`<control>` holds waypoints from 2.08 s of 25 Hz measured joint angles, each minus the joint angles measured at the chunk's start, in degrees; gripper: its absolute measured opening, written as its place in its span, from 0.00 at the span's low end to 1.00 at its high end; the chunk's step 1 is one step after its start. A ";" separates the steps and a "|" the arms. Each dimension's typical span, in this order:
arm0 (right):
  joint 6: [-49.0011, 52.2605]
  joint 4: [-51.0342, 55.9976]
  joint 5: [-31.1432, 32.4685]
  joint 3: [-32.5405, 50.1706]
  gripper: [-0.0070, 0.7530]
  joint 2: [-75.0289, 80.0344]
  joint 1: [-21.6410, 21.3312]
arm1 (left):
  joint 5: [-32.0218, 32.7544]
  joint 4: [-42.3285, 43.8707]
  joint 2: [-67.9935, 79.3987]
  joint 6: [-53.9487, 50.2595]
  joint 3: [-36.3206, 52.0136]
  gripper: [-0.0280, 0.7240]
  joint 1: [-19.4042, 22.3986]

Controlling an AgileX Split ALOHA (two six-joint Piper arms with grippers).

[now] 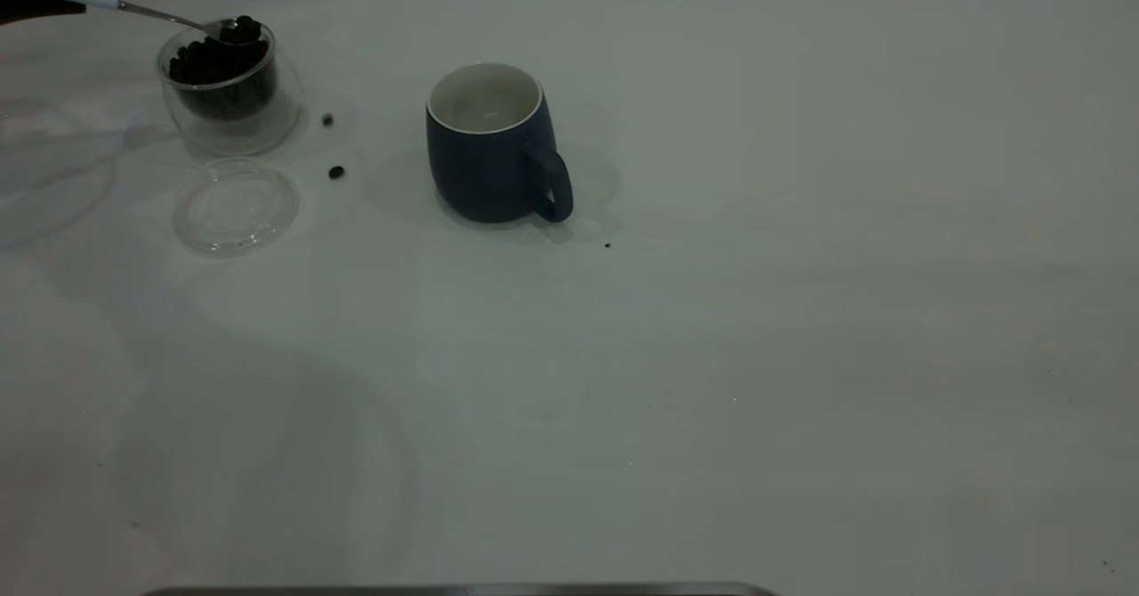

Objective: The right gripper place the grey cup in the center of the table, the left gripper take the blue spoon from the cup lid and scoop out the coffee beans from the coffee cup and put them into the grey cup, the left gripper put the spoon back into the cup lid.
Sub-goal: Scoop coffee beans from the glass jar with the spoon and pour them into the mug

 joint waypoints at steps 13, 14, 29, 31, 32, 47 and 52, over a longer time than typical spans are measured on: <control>0.00 0.00 0.00 0.00 0.54 0.00 0.00 | 0.28 -0.05 0.00 -0.36 0.00 0.21 -0.62; 0.00 0.00 0.00 0.00 0.54 0.00 0.00 | 0.28 -0.05 0.00 -0.48 0.00 0.21 -1.00; 0.00 0.00 0.00 0.00 0.54 0.00 0.00 | 0.28 -0.05 0.00 -1.50 0.00 0.21 -11.63; 0.00 0.00 0.00 0.00 0.54 0.00 0.00 | 0.28 -0.05 0.00 -1.65 0.00 0.21 -12.77; 0.00 0.00 0.00 0.00 0.54 0.00 0.00 | 0.28 -0.05 0.00 -1.85 0.00 0.21 -13.43; 0.00 0.00 0.00 0.00 0.54 0.00 0.00 | 0.29 -0.10 0.00 0.55 0.00 0.21 -18.49; 0.00 0.00 0.00 0.00 0.54 0.00 0.00 | 0.29 -0.10 0.00 7.68 0.00 0.21 -18.66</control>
